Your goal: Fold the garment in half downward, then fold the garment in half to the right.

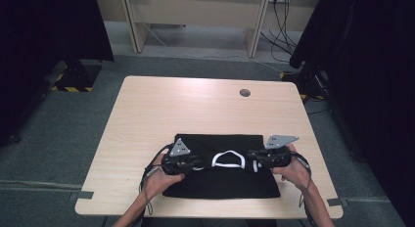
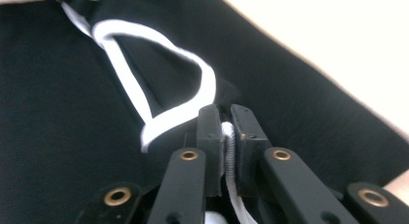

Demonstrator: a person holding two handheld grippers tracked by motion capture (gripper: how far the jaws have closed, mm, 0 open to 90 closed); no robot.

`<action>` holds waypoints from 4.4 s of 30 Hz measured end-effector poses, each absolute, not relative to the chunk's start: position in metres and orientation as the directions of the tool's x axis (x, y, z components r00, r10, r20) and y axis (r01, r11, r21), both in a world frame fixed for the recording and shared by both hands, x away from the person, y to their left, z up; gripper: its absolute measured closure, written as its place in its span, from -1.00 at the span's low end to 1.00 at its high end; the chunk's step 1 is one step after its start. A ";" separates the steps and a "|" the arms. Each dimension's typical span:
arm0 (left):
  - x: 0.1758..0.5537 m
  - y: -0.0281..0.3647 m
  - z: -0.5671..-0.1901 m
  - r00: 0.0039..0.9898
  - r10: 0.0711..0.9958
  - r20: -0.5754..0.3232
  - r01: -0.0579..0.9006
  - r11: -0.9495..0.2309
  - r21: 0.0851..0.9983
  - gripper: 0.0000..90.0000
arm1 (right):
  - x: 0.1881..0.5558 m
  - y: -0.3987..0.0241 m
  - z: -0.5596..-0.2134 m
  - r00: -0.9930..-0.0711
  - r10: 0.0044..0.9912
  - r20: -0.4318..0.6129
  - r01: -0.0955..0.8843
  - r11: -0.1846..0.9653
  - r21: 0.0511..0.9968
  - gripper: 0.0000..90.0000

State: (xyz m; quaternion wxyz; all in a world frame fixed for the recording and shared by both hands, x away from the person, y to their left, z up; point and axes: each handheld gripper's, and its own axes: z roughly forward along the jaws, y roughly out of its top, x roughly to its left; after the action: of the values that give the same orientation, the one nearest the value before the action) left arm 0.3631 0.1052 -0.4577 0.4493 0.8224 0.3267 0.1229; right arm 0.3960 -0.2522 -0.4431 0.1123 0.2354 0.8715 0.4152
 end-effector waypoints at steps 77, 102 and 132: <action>0.299 0.131 -0.482 0.725 0.684 -0.080 0.468 -0.404 0.786 -0.82 | 0.336 -0.266 -0.465 -0.751 0.660 0.001 0.460 0.523 0.717 -0.34; 0.300 0.131 -0.485 0.737 0.674 -0.052 0.486 -0.475 0.733 -0.99 | 0.335 -0.308 -0.473 -0.721 0.693 -0.003 0.485 0.508 0.712 -0.31; 0.281 0.106 -0.489 0.789 0.615 -0.016 0.415 -0.513 0.751 -0.98 | 0.333 -0.316 -0.474 -0.726 0.688 -0.002 0.479 0.507 0.716 -0.32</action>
State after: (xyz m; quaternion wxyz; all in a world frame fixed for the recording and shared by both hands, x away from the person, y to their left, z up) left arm 0.2813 0.1058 -0.4886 0.3923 0.8605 0.2991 0.1272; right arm 0.3326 -0.3160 -0.4735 0.1445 0.3407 0.8561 0.3608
